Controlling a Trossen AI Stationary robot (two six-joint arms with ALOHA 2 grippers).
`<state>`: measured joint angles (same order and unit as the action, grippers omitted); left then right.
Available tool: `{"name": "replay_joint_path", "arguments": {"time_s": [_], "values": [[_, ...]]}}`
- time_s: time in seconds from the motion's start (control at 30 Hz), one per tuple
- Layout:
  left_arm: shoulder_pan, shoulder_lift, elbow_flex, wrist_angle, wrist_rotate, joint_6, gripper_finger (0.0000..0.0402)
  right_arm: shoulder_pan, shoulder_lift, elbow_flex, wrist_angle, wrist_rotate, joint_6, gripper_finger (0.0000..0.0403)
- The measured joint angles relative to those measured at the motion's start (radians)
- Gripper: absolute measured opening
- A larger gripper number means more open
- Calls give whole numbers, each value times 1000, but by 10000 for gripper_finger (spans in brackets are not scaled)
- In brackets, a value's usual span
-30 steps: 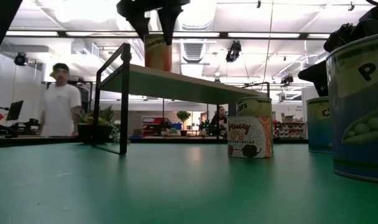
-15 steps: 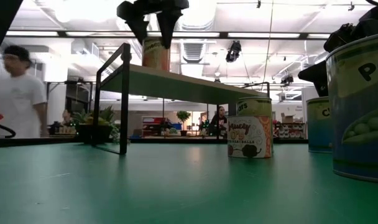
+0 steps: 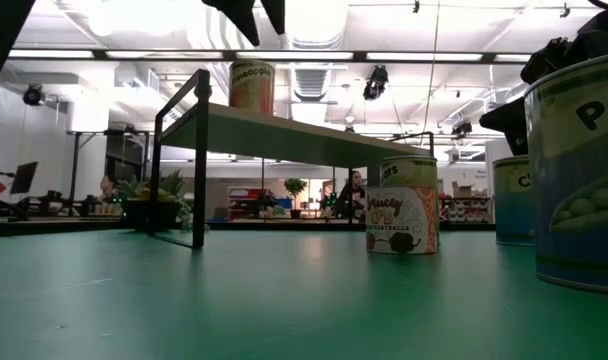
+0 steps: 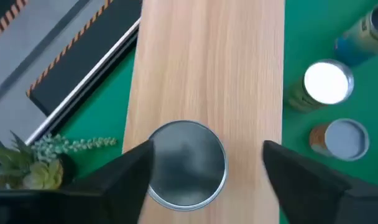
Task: Pick and place cans onto a shelf
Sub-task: Put the orange and yellow can on the shelf
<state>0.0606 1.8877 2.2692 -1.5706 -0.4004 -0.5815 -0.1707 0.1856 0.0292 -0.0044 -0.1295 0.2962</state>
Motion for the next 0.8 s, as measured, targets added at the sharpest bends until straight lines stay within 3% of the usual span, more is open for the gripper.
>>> {"name": "replay_joint_path", "arguments": {"time_s": [0.27, 0.33, 0.53, 0.8], "values": [[0, 0, -77, -1, 0, 93, 47, 0, 0, 0, 0, 0, 0, 13], [0, 0, -95, 0, -1, 95, 13, 0, 0, 0, 0, 0, 0, 13], [0, 2, -155, -1, -9, 75, 33, 0, 0, 0, 0, 0, 0, 13], [0, -3, -222, 6, -85, -26, 4, 0, 0, 0, 0, 0, 0, 13]]}}
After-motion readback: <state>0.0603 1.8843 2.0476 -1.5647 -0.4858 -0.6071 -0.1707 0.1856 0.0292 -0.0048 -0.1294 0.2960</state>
